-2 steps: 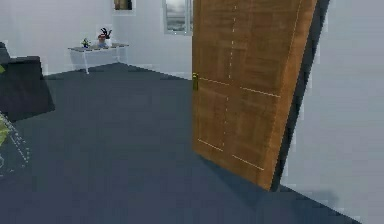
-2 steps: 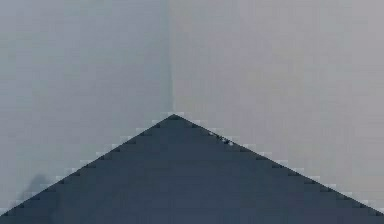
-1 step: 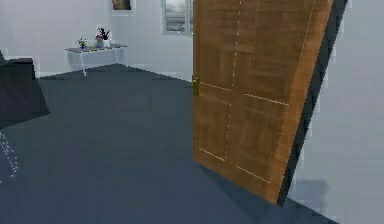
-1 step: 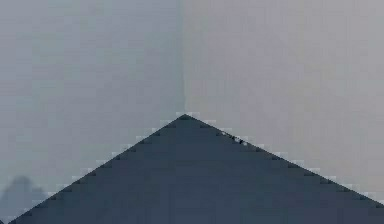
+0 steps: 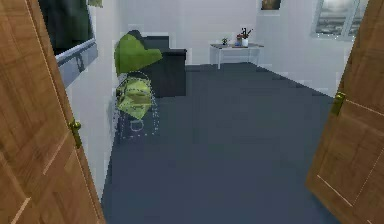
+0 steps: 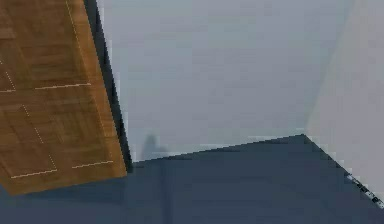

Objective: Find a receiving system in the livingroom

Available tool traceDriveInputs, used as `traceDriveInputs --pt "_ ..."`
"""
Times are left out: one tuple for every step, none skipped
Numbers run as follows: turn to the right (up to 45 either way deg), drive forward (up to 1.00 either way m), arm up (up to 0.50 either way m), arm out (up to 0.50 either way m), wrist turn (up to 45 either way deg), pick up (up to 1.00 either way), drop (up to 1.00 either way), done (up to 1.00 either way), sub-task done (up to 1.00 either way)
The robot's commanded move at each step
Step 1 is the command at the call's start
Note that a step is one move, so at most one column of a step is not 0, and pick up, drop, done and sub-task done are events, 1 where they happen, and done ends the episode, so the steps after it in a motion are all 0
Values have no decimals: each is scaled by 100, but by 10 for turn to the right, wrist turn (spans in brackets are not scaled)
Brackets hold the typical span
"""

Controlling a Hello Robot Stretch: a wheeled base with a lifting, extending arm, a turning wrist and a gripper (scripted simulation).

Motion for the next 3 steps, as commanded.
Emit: traceDriveInputs --pt "0 50 0 0 0 0 0 0 0" --pt "-390 0 0 0 0 0 0 0 0" --pt "0 0 0 0 0 0 0 100 0"
